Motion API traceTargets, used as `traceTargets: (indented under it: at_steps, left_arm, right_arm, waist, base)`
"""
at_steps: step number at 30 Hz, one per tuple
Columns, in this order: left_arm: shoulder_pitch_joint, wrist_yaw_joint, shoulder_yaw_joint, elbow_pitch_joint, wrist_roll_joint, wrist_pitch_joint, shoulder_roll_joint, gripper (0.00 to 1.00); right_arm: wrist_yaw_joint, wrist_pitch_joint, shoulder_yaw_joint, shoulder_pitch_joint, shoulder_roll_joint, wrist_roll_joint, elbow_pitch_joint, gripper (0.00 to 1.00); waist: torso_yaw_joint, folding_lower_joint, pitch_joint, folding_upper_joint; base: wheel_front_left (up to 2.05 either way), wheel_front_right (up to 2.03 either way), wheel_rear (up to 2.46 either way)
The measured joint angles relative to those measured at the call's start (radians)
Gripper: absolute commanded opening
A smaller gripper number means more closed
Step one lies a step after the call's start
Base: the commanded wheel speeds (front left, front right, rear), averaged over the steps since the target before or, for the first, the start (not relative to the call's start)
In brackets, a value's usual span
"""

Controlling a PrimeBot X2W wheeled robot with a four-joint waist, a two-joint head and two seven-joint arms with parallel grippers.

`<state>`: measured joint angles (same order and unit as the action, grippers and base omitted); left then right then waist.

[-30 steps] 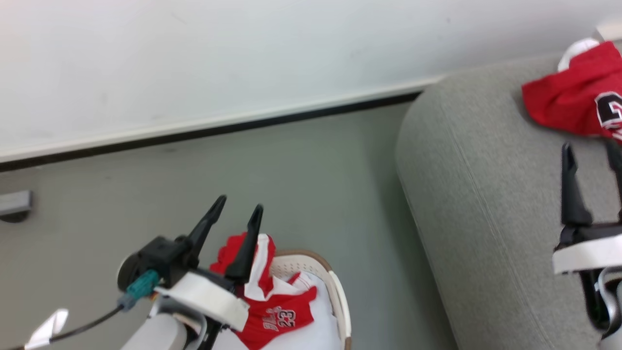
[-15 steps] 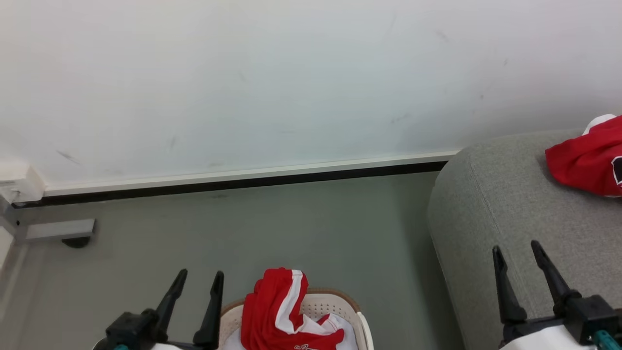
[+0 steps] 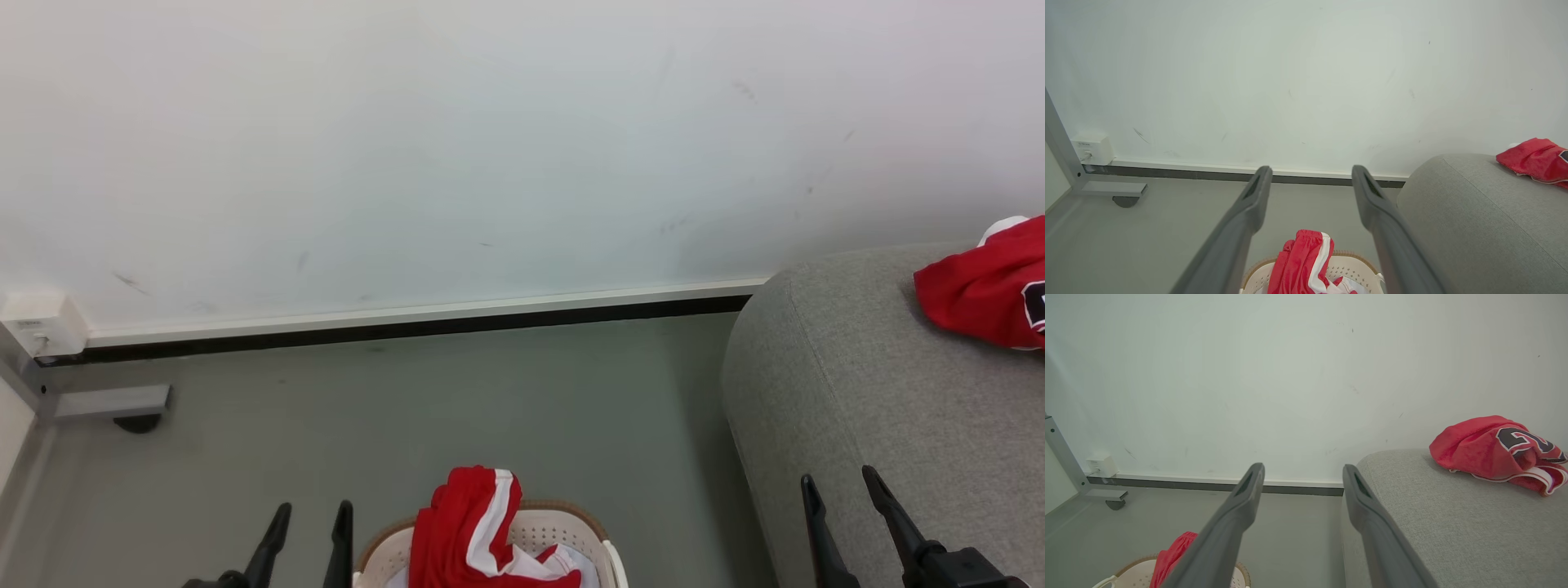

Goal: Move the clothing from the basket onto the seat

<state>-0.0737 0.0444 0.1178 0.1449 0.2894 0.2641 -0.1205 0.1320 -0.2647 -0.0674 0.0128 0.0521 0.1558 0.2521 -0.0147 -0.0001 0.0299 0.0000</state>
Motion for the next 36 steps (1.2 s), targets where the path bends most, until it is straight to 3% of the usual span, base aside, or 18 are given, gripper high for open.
traceTargets:
  at_steps: [15,36]
  left_arm:
    - [-0.001,0.061,-0.056,0.019,-0.060,0.000,0.048,1.00]
    - [0.015,0.080,-0.069,0.027,-0.079,0.000,0.067,1.00]
  right_arm:
    - [0.000,0.000,-0.019,0.002,-0.001,0.013,0.018,1.00]
    - [0.000,0.000,-0.024,0.008,-0.002,0.027,0.013,1.00]
  waist:
    - [-0.007,0.0001,0.006,0.0000]
    - [-0.026,0.0003,-0.019,0.0000]
  base:
    - [0.00,0.00,0.00]
    - [0.00,0.00,0.00]
